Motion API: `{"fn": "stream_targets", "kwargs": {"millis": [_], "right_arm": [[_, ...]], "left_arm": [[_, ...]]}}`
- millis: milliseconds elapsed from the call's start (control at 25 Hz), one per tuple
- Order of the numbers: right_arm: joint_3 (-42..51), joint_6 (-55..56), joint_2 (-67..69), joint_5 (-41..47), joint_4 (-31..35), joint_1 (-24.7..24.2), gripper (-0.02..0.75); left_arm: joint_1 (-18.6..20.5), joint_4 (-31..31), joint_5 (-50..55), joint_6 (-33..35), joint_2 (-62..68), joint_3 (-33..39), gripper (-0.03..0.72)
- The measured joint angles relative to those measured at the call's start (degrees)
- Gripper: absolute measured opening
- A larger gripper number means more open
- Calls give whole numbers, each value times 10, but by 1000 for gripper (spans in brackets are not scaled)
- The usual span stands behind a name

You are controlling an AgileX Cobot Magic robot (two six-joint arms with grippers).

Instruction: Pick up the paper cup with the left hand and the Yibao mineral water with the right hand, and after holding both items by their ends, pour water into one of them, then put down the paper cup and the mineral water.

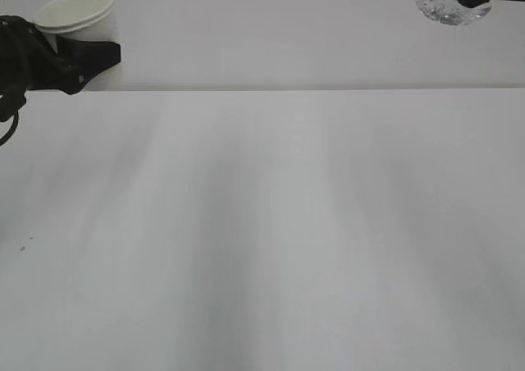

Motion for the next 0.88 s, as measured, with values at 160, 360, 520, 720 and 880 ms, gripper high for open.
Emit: {"fn": "stream_targets", "kwargs": {"millis": [160, 360, 520, 720, 880], "right_arm": [[0, 0, 0, 0, 0, 0, 473], [0, 0, 0, 0, 0, 0, 473], [0, 2, 0, 0, 0, 0, 473], [0, 3, 0, 0, 0, 0, 473], [0, 3, 0, 0, 0, 0, 473]], "left_arm": [[20, -1, 10, -7, 0, 0, 445], [41, -2, 15, -17, 0, 0, 445], [49, -1, 20, -22, 0, 3, 445], [64, 0, 20, -24, 0, 27, 445], [74, 0, 20, -24, 0, 42, 445]]}}
